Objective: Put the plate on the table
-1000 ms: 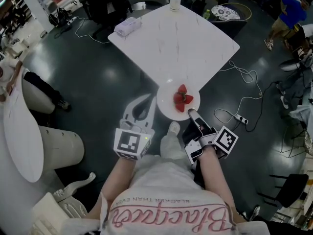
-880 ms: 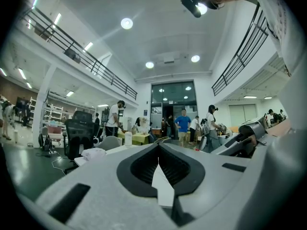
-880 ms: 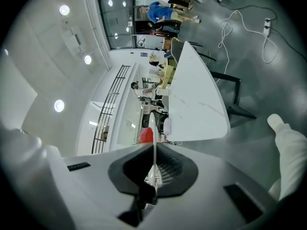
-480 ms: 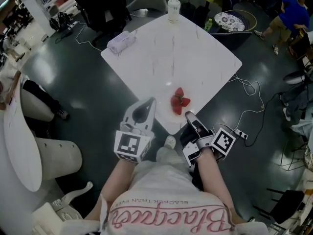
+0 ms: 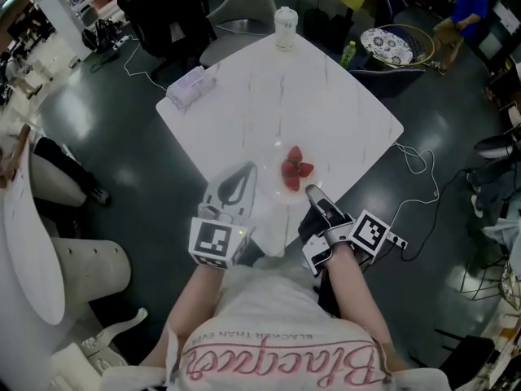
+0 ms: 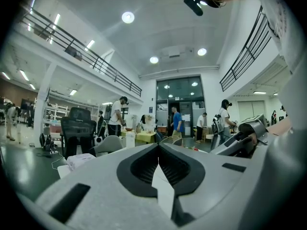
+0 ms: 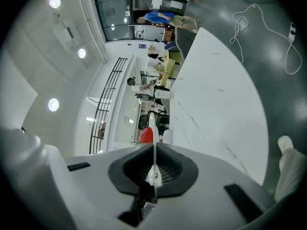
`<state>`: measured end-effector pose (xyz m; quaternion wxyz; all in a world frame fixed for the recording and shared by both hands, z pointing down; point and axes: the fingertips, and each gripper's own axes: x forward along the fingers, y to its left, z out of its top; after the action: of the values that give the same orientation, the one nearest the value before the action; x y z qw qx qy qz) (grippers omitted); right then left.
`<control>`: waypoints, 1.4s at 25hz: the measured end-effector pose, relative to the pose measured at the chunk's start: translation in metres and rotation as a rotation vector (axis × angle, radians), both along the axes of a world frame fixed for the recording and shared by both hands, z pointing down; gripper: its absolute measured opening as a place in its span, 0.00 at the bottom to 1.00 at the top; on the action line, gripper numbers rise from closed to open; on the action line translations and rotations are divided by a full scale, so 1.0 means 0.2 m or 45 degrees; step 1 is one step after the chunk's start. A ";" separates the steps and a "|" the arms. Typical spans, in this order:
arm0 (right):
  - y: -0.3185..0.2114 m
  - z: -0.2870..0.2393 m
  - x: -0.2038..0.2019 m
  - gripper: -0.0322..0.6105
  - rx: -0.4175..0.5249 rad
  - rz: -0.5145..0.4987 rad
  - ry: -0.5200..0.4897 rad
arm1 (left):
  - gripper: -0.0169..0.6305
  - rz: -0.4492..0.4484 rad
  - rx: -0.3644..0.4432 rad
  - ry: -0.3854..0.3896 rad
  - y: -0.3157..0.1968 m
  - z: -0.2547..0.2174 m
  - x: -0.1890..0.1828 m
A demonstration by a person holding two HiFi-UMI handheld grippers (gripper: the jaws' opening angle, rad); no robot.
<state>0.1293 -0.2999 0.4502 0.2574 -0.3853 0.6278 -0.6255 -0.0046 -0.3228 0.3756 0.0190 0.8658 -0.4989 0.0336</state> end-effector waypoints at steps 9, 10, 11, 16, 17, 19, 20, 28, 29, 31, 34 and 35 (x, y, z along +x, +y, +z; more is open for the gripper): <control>-0.25 0.09 0.03 0.07 -0.039 -0.003 0.056 | 0.03 -0.008 -0.044 -0.012 -0.17 0.09 0.01; -0.28 0.10 0.03 0.07 -0.041 -0.001 0.057 | 0.03 -0.006 -0.054 -0.013 -0.19 0.11 0.01; -0.31 0.11 0.03 0.07 -0.043 0.001 0.060 | 0.03 -0.004 -0.064 -0.015 -0.21 0.13 0.00; -0.46 0.19 -0.01 0.07 -0.059 0.007 0.078 | 0.03 0.022 -0.080 -0.023 -0.32 0.17 0.00; -0.49 0.21 -0.02 0.07 -0.062 0.004 0.089 | 0.03 0.027 -0.083 -0.022 -0.34 0.18 0.00; -0.55 0.27 -0.04 0.07 -0.077 -0.006 0.135 | 0.03 0.038 -0.091 -0.022 -0.38 0.20 0.00; -0.58 0.32 -0.04 0.07 -0.092 -0.014 0.167 | 0.03 0.045 -0.094 -0.024 -0.40 0.20 -0.01; -0.68 0.68 -0.08 0.07 -0.237 -0.082 0.379 | 0.03 0.040 -0.130 -0.040 -0.46 0.27 -0.05; -0.68 0.71 -0.07 0.07 -0.239 -0.093 0.429 | 0.03 0.036 -0.134 -0.042 -0.47 0.28 -0.06; -0.69 0.75 -0.07 0.07 -0.219 -0.114 0.542 | 0.03 0.029 -0.145 -0.045 -0.47 0.30 -0.07; -0.68 0.78 -0.06 0.07 -0.199 -0.125 0.679 | 0.03 0.023 -0.160 -0.051 -0.46 0.32 -0.08; -0.68 0.80 -0.06 0.07 -0.201 -0.128 0.726 | 0.03 0.023 -0.164 -0.052 -0.45 0.33 -0.08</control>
<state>0.1180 -0.4365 0.6102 0.0086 -0.5328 0.6424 -0.5509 -0.0214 -0.4130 0.4409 0.0642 0.8664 -0.4882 0.0833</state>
